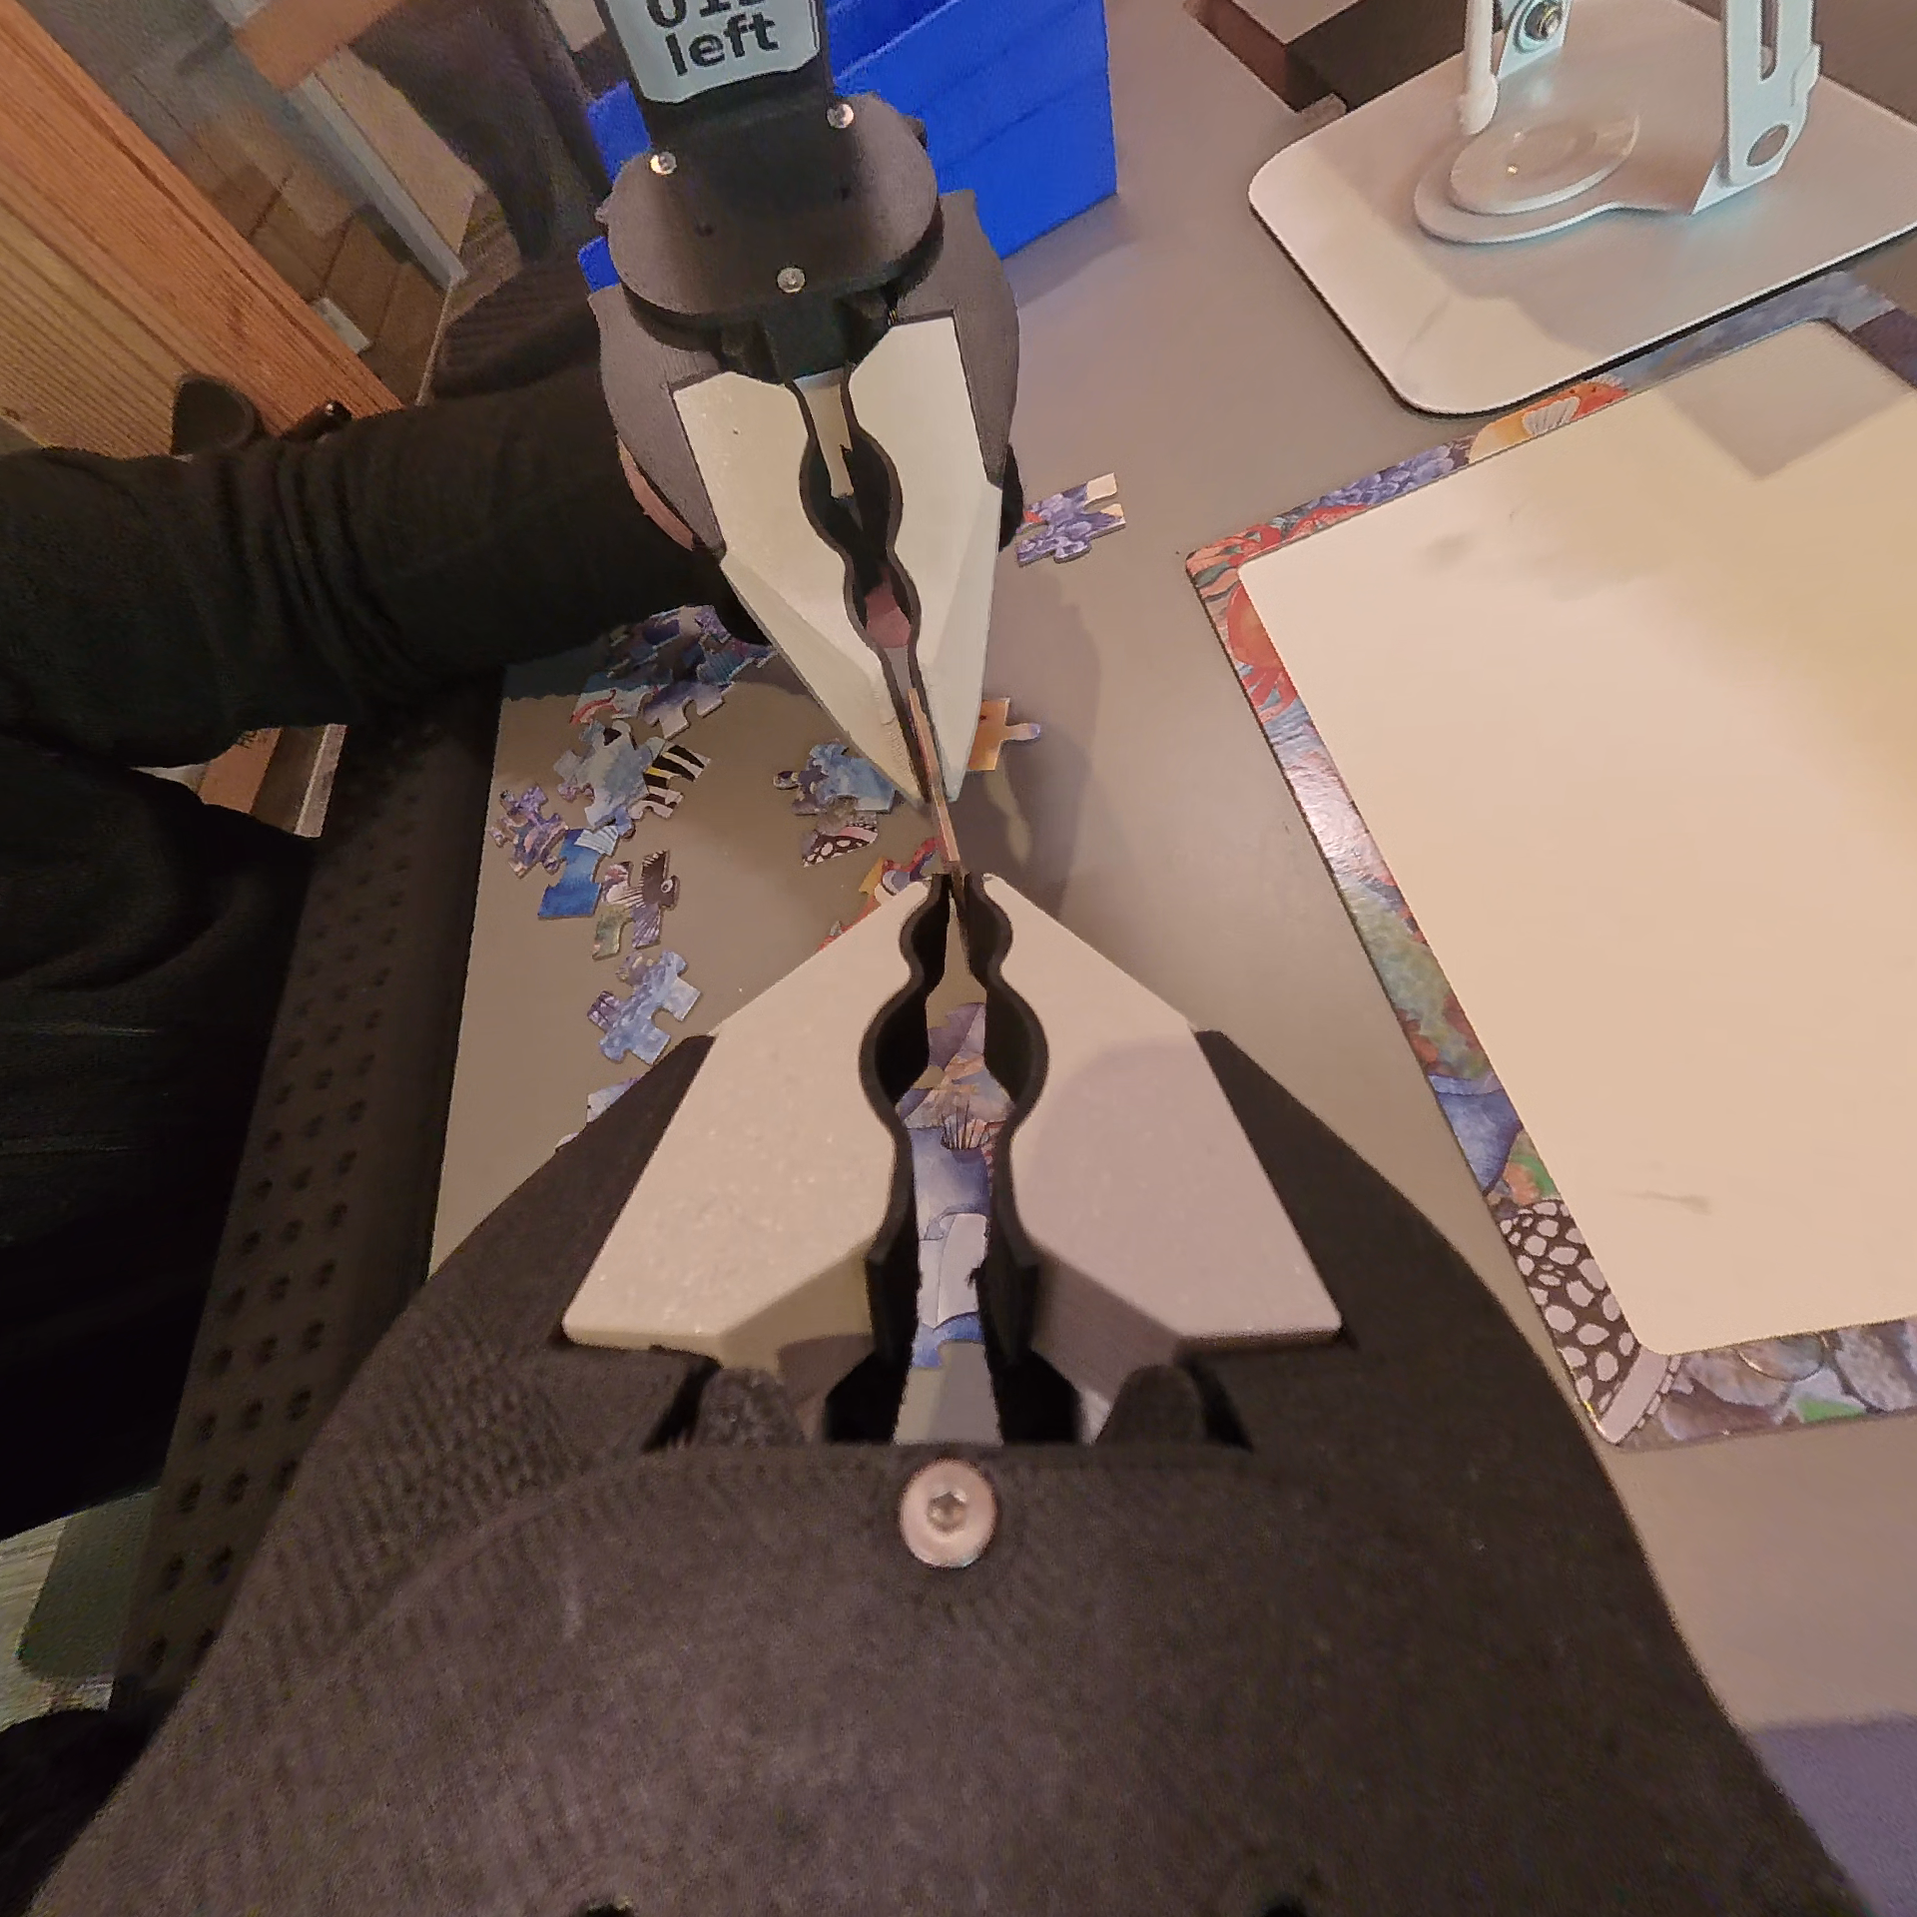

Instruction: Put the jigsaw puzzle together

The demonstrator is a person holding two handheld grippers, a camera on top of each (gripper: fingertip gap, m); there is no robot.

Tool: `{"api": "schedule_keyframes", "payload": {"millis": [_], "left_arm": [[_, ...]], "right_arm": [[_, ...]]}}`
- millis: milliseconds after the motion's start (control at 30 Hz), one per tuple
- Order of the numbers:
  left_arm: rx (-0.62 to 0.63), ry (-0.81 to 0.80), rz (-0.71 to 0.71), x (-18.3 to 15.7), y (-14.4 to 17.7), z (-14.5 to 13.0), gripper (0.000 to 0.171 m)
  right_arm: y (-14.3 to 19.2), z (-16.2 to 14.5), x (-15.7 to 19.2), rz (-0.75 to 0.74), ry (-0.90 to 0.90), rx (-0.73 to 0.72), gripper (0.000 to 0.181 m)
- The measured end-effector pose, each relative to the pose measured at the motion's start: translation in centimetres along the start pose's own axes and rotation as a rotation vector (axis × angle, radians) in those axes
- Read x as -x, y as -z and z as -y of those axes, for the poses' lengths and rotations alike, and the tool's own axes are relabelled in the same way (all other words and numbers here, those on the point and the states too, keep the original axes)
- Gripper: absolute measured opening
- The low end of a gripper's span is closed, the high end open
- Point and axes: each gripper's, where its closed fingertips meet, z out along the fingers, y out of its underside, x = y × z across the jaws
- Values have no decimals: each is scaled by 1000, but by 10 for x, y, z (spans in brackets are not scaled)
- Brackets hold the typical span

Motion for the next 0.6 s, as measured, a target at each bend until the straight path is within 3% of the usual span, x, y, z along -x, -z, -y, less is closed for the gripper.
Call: {"api": "schedule_keyframes", "payload": {"millis": [600], "left_arm": [[103,-1,-3,1,-9,-18,4]], "right_arm": [[-2,-16,3,-11,24,109,0]]}}
